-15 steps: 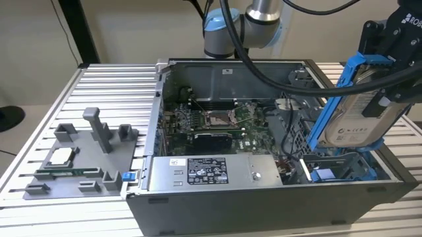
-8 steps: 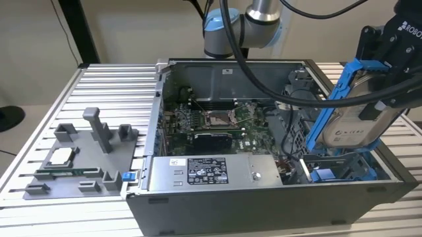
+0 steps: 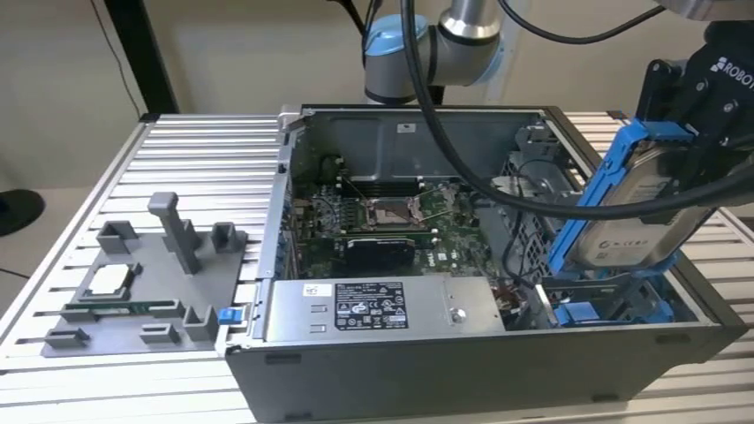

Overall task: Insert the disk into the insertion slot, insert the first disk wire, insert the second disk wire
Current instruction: 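Insert the disk into the insertion slot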

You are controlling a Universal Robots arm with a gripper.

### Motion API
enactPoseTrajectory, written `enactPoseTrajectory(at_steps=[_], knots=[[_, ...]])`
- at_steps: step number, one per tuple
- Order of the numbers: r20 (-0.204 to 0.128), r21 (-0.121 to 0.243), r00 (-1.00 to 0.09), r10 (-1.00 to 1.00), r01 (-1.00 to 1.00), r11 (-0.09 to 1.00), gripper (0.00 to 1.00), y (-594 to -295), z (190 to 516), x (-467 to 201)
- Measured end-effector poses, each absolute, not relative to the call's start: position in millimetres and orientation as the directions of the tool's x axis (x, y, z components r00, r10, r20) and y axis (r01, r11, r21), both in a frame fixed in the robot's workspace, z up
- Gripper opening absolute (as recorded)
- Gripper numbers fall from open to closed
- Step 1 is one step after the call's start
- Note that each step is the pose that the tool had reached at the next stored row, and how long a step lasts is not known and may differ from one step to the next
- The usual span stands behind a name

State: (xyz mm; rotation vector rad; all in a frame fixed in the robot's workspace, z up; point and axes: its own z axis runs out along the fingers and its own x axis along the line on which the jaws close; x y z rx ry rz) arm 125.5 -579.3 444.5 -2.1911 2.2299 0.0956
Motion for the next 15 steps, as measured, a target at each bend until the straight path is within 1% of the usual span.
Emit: enactPoseTrajectory(at_steps=[15], knots=[[-0.058, 0.034, -0.019, -0.998, -0.999, 0.017, 0.0, -580, 423, 134]])
